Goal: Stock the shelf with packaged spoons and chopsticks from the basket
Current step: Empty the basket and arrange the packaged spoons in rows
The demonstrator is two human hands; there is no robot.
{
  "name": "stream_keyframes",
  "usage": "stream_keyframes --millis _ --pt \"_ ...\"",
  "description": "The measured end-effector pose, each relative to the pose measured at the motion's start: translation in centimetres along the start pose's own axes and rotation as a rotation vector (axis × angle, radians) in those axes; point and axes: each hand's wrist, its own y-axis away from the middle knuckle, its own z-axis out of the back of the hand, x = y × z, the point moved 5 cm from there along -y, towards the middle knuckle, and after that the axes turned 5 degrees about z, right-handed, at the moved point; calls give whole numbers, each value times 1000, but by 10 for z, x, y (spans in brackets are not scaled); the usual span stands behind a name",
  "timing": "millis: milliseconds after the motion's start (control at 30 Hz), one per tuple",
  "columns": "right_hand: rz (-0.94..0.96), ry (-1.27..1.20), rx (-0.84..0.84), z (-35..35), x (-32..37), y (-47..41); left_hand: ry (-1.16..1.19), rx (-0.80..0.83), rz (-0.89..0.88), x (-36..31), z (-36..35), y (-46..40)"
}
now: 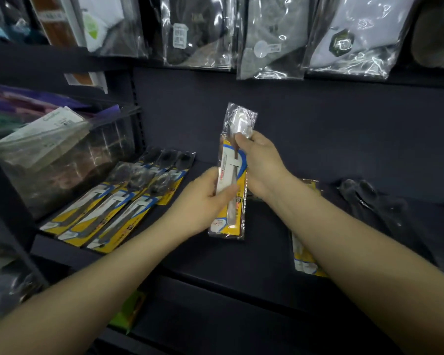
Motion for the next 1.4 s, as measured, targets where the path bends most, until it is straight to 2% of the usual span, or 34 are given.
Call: stream_keyframes --millis 100,167,233,300,367,467,567,667,733,833,900,967,1033,1100,1133,1167,1300,1400 --pt "-169 179 70 -13 -26 -15 -27 -101 69 21 26 3" --pt "-350 383 207 -21 -48 -14 -84 -155 125 34 45 4" --pt "-432 443 278 -30 -66 -12 -177 -169 149 45 58 4" --pt "-427 414 230 -37 -77 -19 -321 -169 113 54 68 4" --pt "-358 479 110 -36 -79 -33 -498 -182 27 63 78 4" --pt "-280 624 -38 -29 -79 -57 -740 -43 -122 78 83 2" --pt "-310 690 -85 -28 -88 -70 -821 197 -134 94 79 4" --pt "-344 733 -75 -32 -97 -78 -853 275 -167 96 75 3" --pt "-292 856 -26 -34 -99 -82 -869 303 -175 95 74 0" --pt "-77 1055 105 -37 -82 -73 -865 331 -176 93 72 -4" --pt "161 1167 202 -31 -54 -59 -860 312 -203 90 71 -8" --pt "304 1438 374 -14 -28 -48 -852 264 -232 83 69 -14" --pt "146 1663 550 23 -20 -45 -816 220 -252 74 63 -20" --pt "-179 1680 638 60 -23 -40 -744 191 -255 61 54 -25" --pt "-263 1651 648 73 -26 -39 -709 194 -240 55 48 -27" --pt "-276 1641 639 82 -28 -42 -681 208 -219 49 41 -28" --pt "-131 1658 599 84 -29 -50 -625 302 -153 39 10 -33" --pt "-121 1525 618 78 -33 -53 -613 358 -53 43 -8 -36"
